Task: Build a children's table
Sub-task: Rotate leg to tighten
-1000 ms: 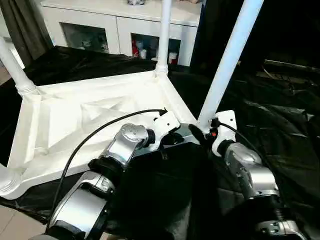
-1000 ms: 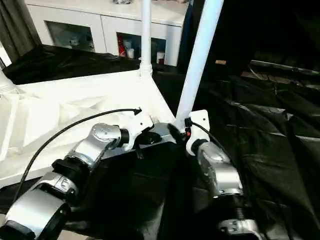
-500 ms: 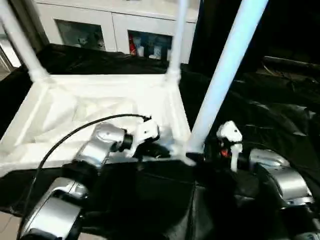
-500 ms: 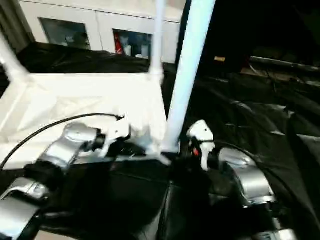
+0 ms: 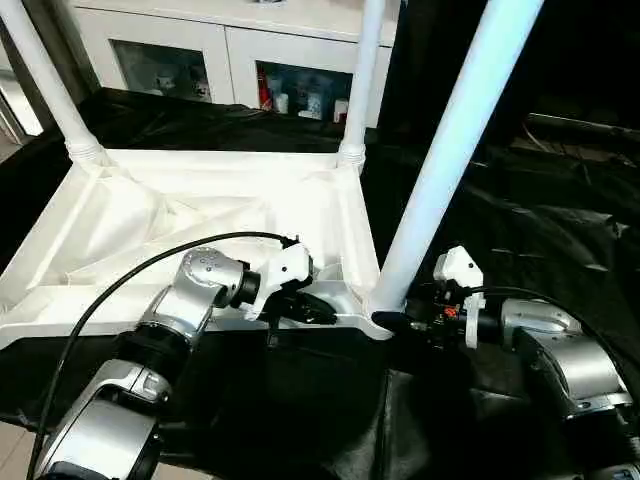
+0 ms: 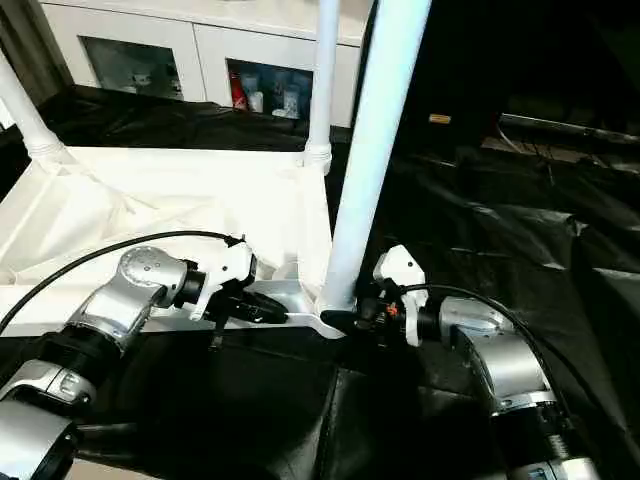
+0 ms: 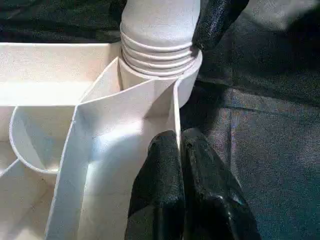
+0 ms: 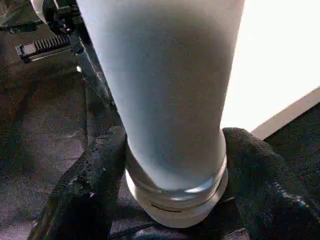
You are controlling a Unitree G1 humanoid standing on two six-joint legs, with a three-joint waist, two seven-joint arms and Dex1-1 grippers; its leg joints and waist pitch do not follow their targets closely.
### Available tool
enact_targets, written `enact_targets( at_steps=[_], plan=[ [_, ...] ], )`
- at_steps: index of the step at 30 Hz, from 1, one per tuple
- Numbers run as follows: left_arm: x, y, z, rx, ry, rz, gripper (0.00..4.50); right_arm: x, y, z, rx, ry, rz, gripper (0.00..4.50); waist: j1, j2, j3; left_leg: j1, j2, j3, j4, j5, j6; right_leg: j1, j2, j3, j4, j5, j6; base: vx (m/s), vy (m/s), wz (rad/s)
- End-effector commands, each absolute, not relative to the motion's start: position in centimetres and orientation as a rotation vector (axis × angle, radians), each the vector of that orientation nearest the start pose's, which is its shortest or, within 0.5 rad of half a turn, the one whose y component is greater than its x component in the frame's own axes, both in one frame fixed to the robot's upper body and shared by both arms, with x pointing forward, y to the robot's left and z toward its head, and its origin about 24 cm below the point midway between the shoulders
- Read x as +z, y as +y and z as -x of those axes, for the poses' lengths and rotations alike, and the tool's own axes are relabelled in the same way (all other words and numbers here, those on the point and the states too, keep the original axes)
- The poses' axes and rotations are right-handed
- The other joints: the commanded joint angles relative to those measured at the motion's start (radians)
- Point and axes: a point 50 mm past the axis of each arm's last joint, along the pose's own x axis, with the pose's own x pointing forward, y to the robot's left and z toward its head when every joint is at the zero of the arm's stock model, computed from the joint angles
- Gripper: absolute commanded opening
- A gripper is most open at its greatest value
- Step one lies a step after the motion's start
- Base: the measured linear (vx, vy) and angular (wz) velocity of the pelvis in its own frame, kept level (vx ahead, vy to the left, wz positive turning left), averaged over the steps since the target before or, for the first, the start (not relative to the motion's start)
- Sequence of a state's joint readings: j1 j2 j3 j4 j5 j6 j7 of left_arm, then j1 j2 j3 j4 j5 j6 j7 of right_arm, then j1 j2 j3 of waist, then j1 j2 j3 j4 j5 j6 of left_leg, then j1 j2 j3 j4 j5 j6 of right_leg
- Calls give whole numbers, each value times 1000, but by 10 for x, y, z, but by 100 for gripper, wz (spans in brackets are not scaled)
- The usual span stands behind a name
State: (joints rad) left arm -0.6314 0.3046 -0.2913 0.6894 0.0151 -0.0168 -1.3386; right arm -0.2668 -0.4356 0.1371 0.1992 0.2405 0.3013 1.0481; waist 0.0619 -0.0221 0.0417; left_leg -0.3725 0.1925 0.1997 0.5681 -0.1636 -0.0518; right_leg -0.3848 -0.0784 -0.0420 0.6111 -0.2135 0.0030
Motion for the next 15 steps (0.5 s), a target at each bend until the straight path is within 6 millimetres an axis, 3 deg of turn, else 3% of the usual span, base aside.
enact_targets(
  at_steps=[1, 4, 6, 9, 10, 12, 14, 15],
  plan=[
    [51, 106, -319, -1440, 344, -370, 0, 43, -151, -268, 1138, 363, 50, 272, 3, -11, -52, 16, 43, -17, -54, -208, 56, 35, -65, 39, -75, -138, -231, 0, 0, 0],
    [50, 100, -325, -1359, 338, -358, 0, 36, -151, -272, 1048, 379, 57, 272, 1, -10, -50, 19, 43, -17, -56, -227, 43, 30, -64, 39, -80, -166, -224, 0, 0, 0],
    [52, 91, -330, -1293, 319, -325, 0, 30, -150, -277, 937, 397, 40, 272, -2, -12, -48, 20, 42, -20, -60, -261, 21, 29, -66, 39, -86, -243, -208, 0, 0, 0],
    [49, 57, -332, -1227, 307, -298, 0, 16, -142, -288, 681, 434, -45, 271, -6, -10, -48, 23, 42, -23, -63, -278, 5, 26, -66, 40, -91, -275, -193, 0, 0, 0],
    [49, 53, -332, -1223, 308, -294, 0, 15, -141, -289, 659, 437, -53, 270, -9, -10, -46, 24, 41, -21, -63, -287, 2, 22, -64, 41, -93, -283, -192, 0, 0, 0],
    [49, 44, -332, -1212, 308, -282, 0, 13, -137, -291, 603, 442, -75, 270, -8, -9, -48, 23, 38, -24, -62, -285, 0, 27, -68, 41, -97, -311, -176, 0, 0, 0],
    [47, 20, -328, -1218, 308, -298, 0, 13, -125, -299, 488, 436, -123, 270, -10, -9, -46, 25, 38, -21, -62, -287, 3, 19, -65, 43, -101, -309, -169, 0, 0, 0],
    [47, 16, -327, -1230, 307, -312, 0, 14, -121, -301, 475, 431, -130, 270, -10, -7, -48, 24, 37, -24, -62, -287, -1, 22, -67, 42, -100, -322, -162, 0, 0, 0]
  ],
)
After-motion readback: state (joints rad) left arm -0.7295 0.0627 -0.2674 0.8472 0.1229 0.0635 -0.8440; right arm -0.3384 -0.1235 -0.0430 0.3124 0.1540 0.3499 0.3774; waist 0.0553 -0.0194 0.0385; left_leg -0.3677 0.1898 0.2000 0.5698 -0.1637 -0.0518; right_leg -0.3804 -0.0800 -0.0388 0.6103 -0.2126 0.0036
